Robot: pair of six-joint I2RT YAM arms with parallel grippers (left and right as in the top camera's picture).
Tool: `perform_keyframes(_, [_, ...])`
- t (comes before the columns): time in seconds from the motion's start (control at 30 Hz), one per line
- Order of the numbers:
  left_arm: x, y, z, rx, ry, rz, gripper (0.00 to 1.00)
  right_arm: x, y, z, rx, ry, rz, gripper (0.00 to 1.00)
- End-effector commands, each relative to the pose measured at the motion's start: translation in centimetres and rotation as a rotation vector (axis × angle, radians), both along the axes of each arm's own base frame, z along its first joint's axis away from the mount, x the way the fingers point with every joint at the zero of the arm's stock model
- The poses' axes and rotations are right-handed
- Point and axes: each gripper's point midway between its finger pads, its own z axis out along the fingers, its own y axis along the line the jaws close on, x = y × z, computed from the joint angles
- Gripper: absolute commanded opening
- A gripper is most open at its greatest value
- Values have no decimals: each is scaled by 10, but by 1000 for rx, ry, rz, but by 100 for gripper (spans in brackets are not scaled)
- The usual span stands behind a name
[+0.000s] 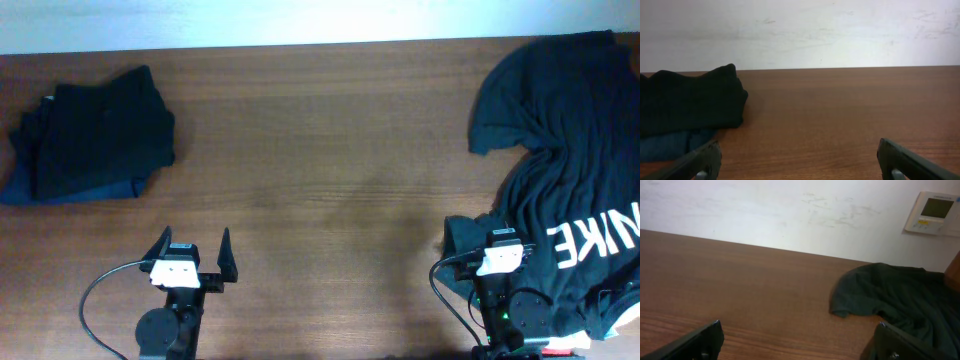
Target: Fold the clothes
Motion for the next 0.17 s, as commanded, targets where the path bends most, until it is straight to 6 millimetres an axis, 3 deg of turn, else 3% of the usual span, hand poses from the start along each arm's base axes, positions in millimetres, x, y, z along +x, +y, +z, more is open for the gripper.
perform_keyframes(0.0, [0,-2,-1,14,-1,-16,99,0,-3,-2,6,5,-16,99])
perform_keyframes(0.13, [0,-2,-1,14,-1,-16,99,0,-3,-2,6,5,-16,99])
